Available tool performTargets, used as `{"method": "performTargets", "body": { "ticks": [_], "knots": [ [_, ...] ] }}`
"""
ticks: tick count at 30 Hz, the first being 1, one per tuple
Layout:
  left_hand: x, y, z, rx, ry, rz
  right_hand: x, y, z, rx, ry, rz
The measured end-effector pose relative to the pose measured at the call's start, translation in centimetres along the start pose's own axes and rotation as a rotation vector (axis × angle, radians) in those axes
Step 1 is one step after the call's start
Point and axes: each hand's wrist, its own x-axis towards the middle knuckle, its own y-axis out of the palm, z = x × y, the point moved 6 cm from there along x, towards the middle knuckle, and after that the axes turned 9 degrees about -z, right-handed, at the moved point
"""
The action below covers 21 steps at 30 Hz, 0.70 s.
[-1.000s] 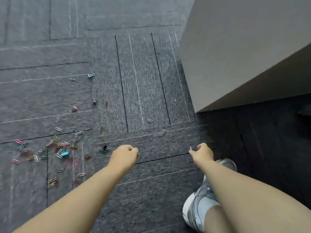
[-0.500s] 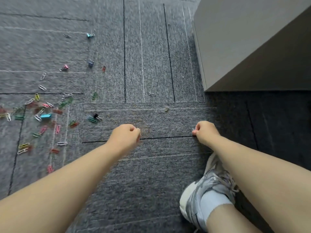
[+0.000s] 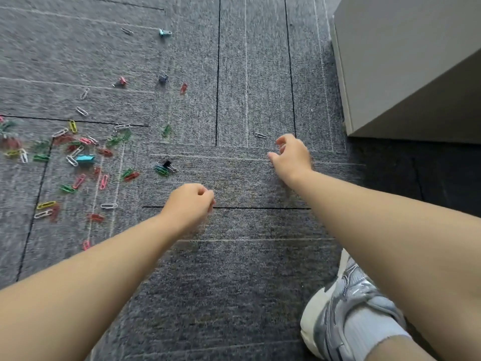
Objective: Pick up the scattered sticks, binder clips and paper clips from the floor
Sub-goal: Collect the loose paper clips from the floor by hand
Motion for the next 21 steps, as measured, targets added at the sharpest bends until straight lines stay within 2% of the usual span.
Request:
{"method": "performTargets", "body": {
  "ticks": [4, 7, 9, 10, 11, 13, 16, 17, 19, 21],
  "knots": [
    [2.9, -1.7, -0.8, -0.072, 0.018, -0.07, 3.2, 1.3, 3.1, -0.086, -0.051, 0.017],
    [4.8, -3.5, 0.1, -0.128, -0.009, -0.111, 5.0, 2.9, 4.6, -0.268, -0.048, 0.089],
    [5.9, -4.7, 1.2, -0.251, -0.1, -0.11, 4.9, 3.6, 5.5, -0.396, -0.033, 0.112],
    [6.3, -5.2, 1.9, -0.387, -0.186, -0.104, 4.3, 4.0, 6.2, -0.408, -0.02, 0.119],
    [6.6, -5.6, 2.5, -0.545, -0.287, -0.1, 3.4, 4.4, 7.2, -0.357, -0.008, 0.127],
    [6.7, -6.2, 3.0, -0.831, -0.444, -0.07, 0.6, 5.9, 10.1, -0.09, -0.024, 0.185],
    [6.9, -7.1, 3.3, -1.078, -0.529, 0.042, -4.5, 8.8, 15.8, 0.29, -0.129, 0.403],
    [7.0, -7.5, 3.7, -1.124, -0.55, 0.061, -5.4, 9.4, 16.9, 0.32, -0.167, 0.392],
    [7.2, -8.8, 5.2, -1.126, -0.597, 0.027, -5.6, 9.9, 17.9, 0.283, -0.199, 0.243],
    [7.4, -10.8, 7.3, -1.029, -0.621, -0.032, -5.6, 10.8, 17.7, 0.206, -0.14, 0.14]
  ]
}}
